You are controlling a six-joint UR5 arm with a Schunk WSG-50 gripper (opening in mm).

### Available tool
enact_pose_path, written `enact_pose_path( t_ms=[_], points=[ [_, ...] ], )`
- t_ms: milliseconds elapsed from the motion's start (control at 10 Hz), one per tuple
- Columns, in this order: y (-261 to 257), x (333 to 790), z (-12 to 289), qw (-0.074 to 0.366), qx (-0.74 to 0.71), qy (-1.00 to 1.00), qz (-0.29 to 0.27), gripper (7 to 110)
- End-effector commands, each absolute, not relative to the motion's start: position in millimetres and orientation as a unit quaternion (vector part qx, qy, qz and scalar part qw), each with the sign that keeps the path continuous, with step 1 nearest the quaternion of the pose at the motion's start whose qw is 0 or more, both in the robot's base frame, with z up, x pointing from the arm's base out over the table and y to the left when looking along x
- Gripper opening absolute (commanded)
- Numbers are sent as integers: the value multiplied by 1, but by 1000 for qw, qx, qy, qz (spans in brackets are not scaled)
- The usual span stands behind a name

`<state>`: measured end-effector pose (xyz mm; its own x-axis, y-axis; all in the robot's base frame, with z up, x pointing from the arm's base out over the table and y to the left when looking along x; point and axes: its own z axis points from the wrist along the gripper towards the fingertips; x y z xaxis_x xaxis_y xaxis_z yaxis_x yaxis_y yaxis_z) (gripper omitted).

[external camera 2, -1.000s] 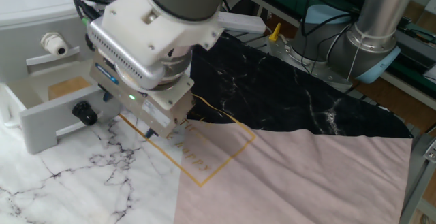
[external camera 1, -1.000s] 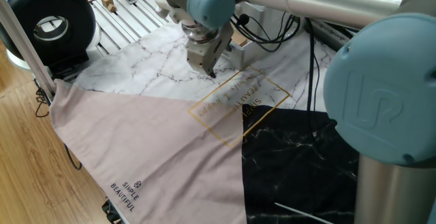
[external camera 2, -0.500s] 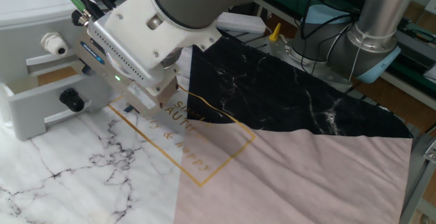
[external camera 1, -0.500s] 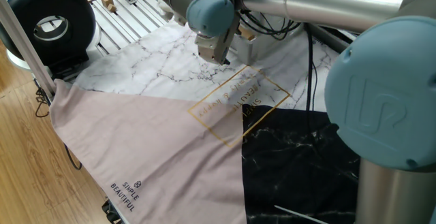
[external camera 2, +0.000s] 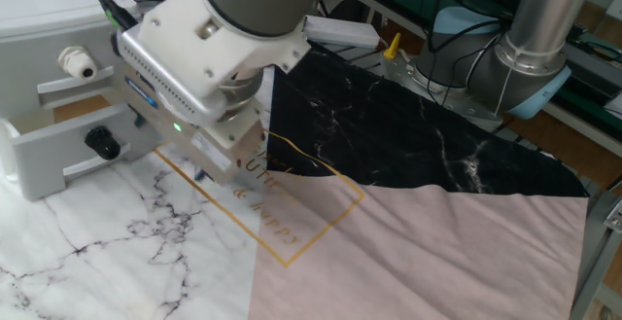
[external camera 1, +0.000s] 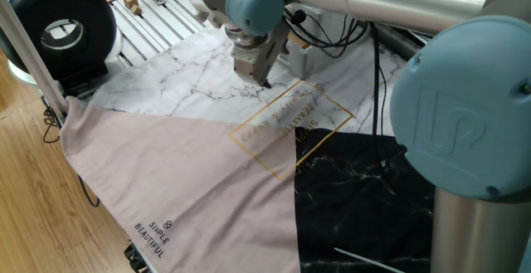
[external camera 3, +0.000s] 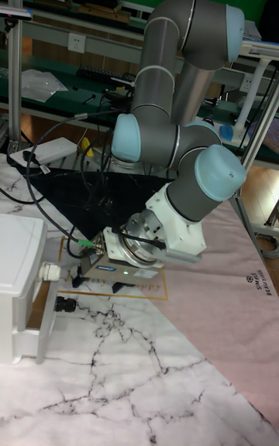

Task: Put things in the drawer

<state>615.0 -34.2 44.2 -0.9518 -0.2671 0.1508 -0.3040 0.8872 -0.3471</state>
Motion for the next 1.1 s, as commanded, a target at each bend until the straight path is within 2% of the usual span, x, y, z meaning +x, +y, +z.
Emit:
enact_pose_path(
  t_ms=[0,100,300,800,1000],
  points=[
    [16,639,40,8,146,-981,128,88],
    [20,647,35,-5,154,-980,124,88],
    [-3,653,40,-1,185,-966,178,88],
    [-20,662,34,-11,201,-958,203,88],
    [-33,657,34,-3,203,-956,212,88]
  ],
)
